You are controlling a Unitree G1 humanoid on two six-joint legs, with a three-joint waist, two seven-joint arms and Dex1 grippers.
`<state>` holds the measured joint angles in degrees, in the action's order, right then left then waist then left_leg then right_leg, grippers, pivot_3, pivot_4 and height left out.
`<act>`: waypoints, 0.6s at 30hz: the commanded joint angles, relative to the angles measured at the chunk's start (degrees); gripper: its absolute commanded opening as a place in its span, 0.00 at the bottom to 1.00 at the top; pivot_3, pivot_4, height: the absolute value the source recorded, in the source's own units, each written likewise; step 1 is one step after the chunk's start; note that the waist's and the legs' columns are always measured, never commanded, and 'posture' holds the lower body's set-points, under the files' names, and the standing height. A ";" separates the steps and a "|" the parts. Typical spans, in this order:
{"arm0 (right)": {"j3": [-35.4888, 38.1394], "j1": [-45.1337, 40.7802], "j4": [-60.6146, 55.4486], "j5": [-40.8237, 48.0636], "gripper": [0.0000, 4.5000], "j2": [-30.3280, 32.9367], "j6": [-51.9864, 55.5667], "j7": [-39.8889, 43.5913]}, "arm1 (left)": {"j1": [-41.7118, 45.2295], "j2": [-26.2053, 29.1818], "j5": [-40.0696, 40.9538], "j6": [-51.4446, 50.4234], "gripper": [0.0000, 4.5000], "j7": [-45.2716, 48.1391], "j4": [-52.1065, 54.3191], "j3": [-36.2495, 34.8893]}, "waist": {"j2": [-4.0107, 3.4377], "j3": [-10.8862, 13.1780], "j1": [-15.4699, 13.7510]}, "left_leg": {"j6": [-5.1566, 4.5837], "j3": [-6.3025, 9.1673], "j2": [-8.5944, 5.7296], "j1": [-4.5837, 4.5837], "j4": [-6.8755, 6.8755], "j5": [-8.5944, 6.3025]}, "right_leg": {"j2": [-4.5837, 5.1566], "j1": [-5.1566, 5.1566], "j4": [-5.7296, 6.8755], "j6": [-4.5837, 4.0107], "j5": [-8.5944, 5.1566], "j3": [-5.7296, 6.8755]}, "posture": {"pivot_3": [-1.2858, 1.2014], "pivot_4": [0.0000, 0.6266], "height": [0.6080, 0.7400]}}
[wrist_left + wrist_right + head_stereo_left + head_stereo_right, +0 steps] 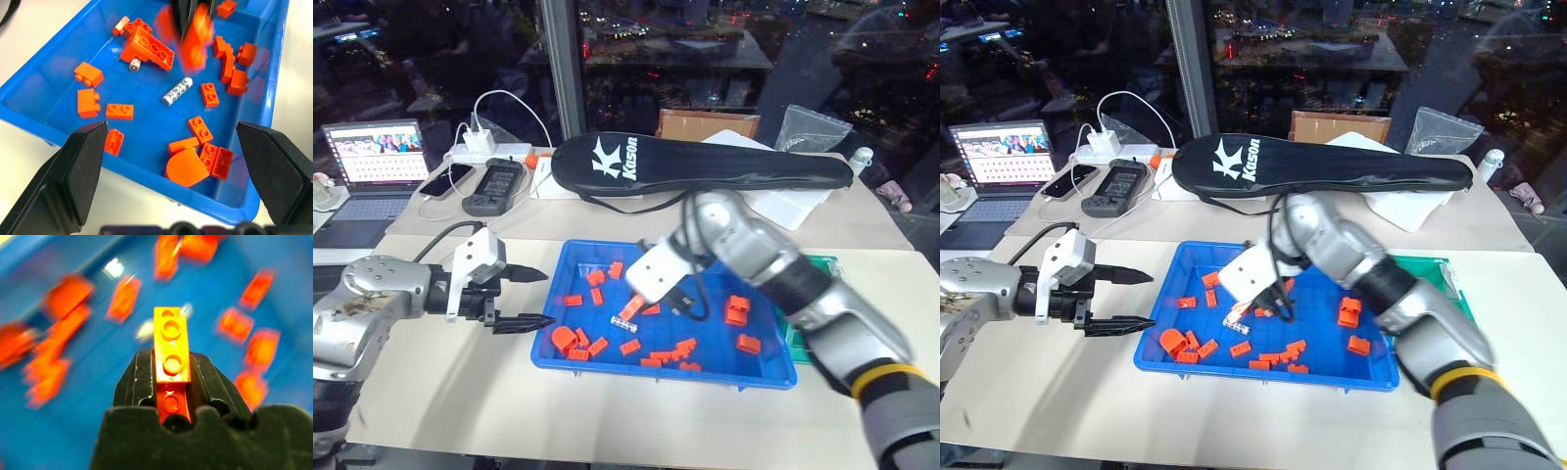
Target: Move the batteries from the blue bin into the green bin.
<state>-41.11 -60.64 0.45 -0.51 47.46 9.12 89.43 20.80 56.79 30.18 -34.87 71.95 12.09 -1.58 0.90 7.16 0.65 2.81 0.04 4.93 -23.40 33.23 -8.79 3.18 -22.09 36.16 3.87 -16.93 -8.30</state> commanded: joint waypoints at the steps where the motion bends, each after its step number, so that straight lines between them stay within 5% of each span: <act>1: 2.62 0.78 3.51 -5.21 0.11 0.13 0.39 -1.89 | 4.28 -0.81 -1.51 2.41 1.00 1.70 -1.91 1.95 | 0.00 0.01 0.49 | 0.00 0.00 0.00 -0.01 -0.02 0.01 | -0.02 -0.04 0.09 0.07 -0.04 -0.02 | 0.52 0.24 0.97; 4: 4.62 -0.14 9.99 -8.75 0.11 -2.30 -1.24 -8.22 | 6.52 -1.61 -2.51 3.18 1.00 2.71 -3.87 3.79 | -0.01 0.01 0.80 | -0.01 0.01 -0.01 0.01 -0.01 0.01 | -0.05 -0.04 0.12 0.06 -0.02 -0.09 | 0.52 0.24 0.97; 5: 4.94 -0.29 11.08 -9.36 0.33 -2.69 -1.74 -8.53 | 7.03 -1.85 -2.68 3.38 1.00 2.99 -4.33 4.18 | -0.01 0.01 0.79 | -0.02 0.01 -0.01 0.00 -0.01 0.01 | -0.05 -0.04 0.11 -0.02 0.03 -0.09 | 0.52 0.24 0.97; 14: 9.05 1.10 2.30 -5.03 0.97 -8.32 6.12 -4.99 | 9.79 -3.10 -4.49 4.64 1.00 3.92 -6.55 5.58 | -0.02 0.01 0.39 | -0.05 0.01 -0.02 -0.13 -0.03 -0.01 | -0.05 -0.05 0.07 -0.19 0.12 -0.09 | 0.52 0.24 0.97; 18: 9.34 3.59 -4.39 -0.80 0.99 -12.89 15.65 -4.81 | 8.87 -2.27 -4.66 4.57 1.00 4.33 -6.16 5.13 | -0.01 0.00 0.25 | -0.04 0.03 -0.01 -0.10 -0.03 -0.01 | -0.06 -0.03 0.12 -0.19 0.12 -0.06 | 0.52 0.24 0.97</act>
<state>-32.92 -58.26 0.12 -3.90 36.30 19.73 84.76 29.64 53.56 25.79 -31.10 75.79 5.25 4.72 0.88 7.17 0.90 2.77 0.08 4.92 -23.48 33.21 -8.80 3.12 -22.10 36.27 3.69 -16.81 -8.35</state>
